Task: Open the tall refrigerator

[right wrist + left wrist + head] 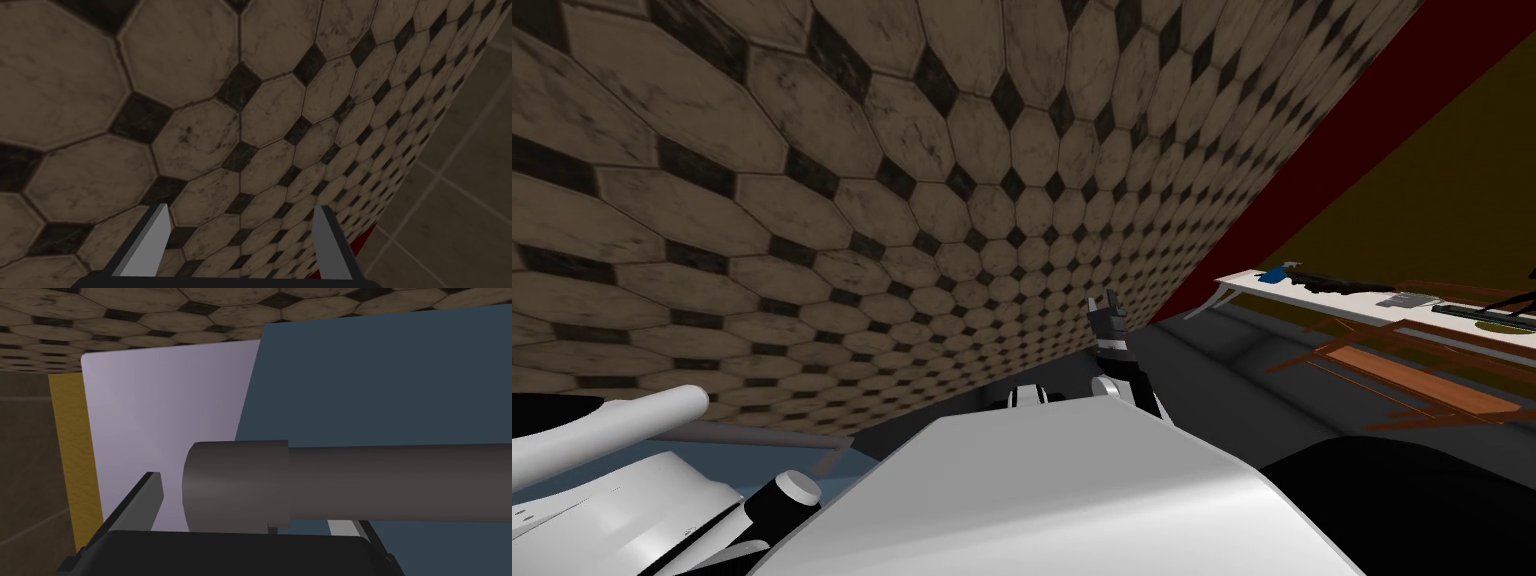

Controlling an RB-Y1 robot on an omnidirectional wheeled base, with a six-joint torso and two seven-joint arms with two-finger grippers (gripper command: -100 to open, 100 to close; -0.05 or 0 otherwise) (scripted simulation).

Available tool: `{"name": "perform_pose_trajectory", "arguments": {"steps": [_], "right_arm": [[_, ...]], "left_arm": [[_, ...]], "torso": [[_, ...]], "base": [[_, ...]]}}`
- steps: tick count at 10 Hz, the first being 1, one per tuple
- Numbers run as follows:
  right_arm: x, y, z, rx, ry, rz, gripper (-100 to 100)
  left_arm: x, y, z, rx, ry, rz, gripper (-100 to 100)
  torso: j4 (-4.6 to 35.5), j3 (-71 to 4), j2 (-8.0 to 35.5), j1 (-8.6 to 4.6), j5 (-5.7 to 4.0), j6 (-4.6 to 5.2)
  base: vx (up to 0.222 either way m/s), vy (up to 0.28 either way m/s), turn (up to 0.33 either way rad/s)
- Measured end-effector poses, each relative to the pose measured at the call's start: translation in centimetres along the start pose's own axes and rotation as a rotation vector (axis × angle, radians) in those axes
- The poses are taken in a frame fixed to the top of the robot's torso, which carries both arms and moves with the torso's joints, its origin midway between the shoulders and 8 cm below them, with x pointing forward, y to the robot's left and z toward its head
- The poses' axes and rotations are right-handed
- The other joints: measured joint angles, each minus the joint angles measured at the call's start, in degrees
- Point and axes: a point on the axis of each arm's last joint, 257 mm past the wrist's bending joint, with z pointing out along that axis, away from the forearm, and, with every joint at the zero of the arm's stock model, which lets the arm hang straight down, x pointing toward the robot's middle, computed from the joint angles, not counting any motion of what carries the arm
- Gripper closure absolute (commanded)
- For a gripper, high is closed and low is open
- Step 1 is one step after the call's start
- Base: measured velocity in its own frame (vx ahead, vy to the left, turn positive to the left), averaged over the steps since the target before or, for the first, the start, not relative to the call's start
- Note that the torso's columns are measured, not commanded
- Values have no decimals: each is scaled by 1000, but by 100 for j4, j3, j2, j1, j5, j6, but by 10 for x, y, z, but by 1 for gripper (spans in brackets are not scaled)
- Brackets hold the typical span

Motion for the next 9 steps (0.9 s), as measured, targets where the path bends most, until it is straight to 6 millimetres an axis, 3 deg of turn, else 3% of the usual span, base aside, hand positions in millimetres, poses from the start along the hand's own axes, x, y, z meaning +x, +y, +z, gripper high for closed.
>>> {"name": "perform_pose_trajectory", "arguments": {"steps": [3, 4, 6, 9], "right_arm": [[0, 0, 0, 0, 0, 0, 0], [0, 0, 0, 0, 0, 0, 0], [0, 0, 0, 0, 0, 0, 0], [0, 0, 0, 0, 0, 0, 0]], "left_arm": [[2, -5, -3, 2, -1, -1, -100], [3, -3, -3, -2, -1, 0, 0], [3, -3, -3, -3, -1, 0, 0], [3, -2, -3, -4, -1, 0, 0]], "torso": [[-3, -4, -6, -1, 3, 8], [-19, 11, -13, -9, 56, 17], [-38, 18, -31, 6, 117, 33], [-41, 17, -36, 5, 122, 35]], "base": [[2, 2, 1], [0, 0, 0], [0, 0, 0], [0, 0, 0]]}}
